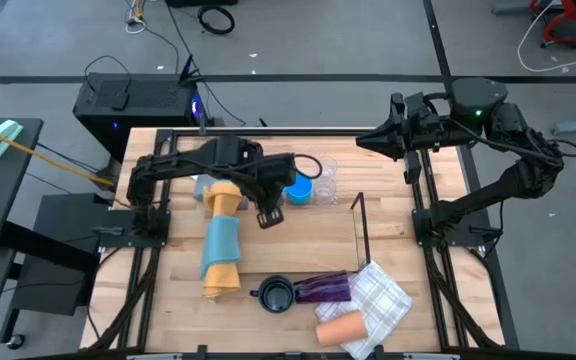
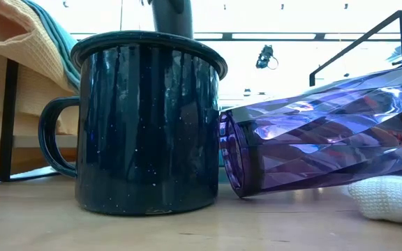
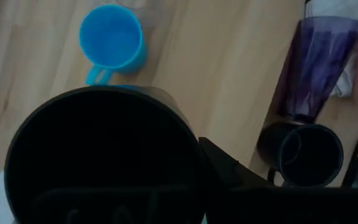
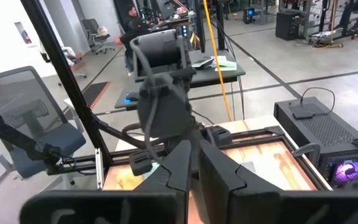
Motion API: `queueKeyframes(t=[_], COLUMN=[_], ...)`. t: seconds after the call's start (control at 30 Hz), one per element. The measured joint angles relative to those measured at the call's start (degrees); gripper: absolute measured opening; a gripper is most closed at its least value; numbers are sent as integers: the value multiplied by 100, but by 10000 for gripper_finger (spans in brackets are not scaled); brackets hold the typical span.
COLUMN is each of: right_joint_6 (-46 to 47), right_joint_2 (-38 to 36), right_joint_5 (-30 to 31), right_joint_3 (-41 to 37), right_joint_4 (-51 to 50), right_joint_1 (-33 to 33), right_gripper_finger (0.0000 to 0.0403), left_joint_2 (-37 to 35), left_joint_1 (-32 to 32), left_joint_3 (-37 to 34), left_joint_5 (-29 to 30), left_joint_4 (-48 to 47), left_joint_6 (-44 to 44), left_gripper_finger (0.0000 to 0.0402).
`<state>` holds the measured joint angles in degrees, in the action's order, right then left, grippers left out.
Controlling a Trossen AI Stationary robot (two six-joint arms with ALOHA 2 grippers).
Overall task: Stack small to large cups/mugs on shelf
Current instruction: Put the black cup on the shelf
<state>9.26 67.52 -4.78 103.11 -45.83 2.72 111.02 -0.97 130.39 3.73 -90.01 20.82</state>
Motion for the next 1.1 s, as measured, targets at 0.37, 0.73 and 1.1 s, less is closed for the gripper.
queueKeyframes(t=[0.37,0.73,1.1], right_joint_6=[0,1,4], right_joint_2=[-2,-2,-2], right_joint_5=[-22,-24,-26], right_joint_3=[0,0,0], right_joint_4=[-133,-134,-133], right_joint_1=[0,0,0], right_gripper_finger=[38,38,38], left_joint_2=[17,17,11], left_joint_1=[-560,-644,-597], left_joint_3=[-1354,-1906,-1947], left_joint_5=[-12,455,614], left_joint_4=[4,338,727], left_joint_6=[1028,2082,2861], left_gripper_finger=[9,9,9])
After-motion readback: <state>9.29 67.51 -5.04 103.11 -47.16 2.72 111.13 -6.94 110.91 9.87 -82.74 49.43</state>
